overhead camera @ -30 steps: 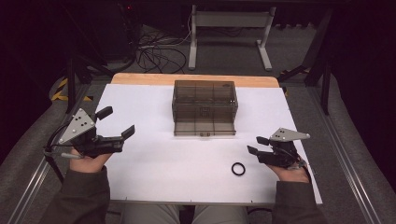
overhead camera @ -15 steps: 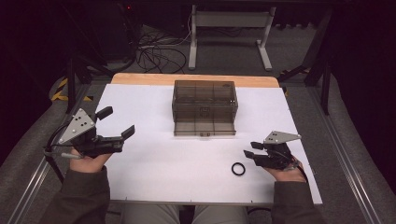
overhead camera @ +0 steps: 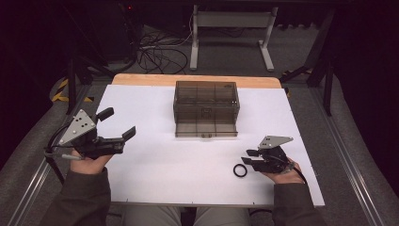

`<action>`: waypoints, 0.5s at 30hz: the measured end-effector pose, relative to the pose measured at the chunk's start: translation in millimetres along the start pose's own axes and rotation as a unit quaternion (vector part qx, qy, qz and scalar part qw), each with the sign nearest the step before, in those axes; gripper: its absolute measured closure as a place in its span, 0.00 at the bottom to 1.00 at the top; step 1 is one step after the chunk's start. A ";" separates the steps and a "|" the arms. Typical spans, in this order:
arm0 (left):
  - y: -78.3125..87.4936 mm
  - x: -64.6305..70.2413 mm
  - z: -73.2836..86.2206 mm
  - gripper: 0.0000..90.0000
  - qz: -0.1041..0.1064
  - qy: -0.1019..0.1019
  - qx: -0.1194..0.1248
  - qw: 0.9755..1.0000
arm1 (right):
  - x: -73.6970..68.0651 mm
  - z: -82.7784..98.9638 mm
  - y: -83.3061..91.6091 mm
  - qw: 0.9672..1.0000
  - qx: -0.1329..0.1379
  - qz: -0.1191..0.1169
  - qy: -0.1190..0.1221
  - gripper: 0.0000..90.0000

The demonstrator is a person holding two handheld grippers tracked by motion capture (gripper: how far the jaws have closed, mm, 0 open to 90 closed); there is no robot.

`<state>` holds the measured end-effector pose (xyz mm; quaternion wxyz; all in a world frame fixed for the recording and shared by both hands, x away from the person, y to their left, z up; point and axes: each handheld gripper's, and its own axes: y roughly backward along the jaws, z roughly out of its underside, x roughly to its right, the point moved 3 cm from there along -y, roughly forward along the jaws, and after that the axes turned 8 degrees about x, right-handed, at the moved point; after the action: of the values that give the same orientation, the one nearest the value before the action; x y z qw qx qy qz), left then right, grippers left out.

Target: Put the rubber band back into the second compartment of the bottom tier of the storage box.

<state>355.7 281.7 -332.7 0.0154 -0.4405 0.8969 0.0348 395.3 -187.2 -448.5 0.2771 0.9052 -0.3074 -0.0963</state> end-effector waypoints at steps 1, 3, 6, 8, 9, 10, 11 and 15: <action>-0.1 0.1 0.1 0.06 0.000 0.001 0.000 1.000 | -0.2 0.7 -1.1 1.000 -0.003 -0.002 0.002 0.69; 0.2 0.2 -0.2 0.06 0.001 -0.001 0.001 1.000 | -1.1 3.0 -4.7 1.000 -0.014 -0.008 0.000 0.70; 0.3 0.2 -0.4 0.06 0.001 0.001 0.002 1.000 | -1.7 4.6 -7.3 1.000 -0.023 -0.011 0.002 0.71; 0.4 0.1 -0.3 0.06 0.001 0.000 0.002 1.000 | -1.9 5.4 -8.8 1.000 -0.026 -0.012 0.003 0.72; 0.4 -0.1 -0.2 0.06 0.001 0.000 0.001 1.000 | -1.9 5.4 -8.8 1.000 -0.026 -0.012 0.003 0.72; 0.3 -0.1 0.0 0.06 0.001 0.000 0.001 1.000 | -1.8 5.8 -9.5 1.000 -0.027 -0.012 0.003 0.73; 0.0 -0.1 0.2 0.06 0.001 0.001 0.001 1.000 | -1.8 6.4 -10.3 0.999 -0.029 -0.012 0.004 0.73; -0.5 0.0 0.7 0.06 0.003 0.001 0.000 1.000 | -2.7 8.9 -14.4 0.999 -0.039 -0.016 0.007 0.75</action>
<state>356.0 281.4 -333.4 0.0139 -0.4374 0.8985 0.0345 397.4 -180.0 -464.0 0.3124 0.8992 -0.2873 -0.1059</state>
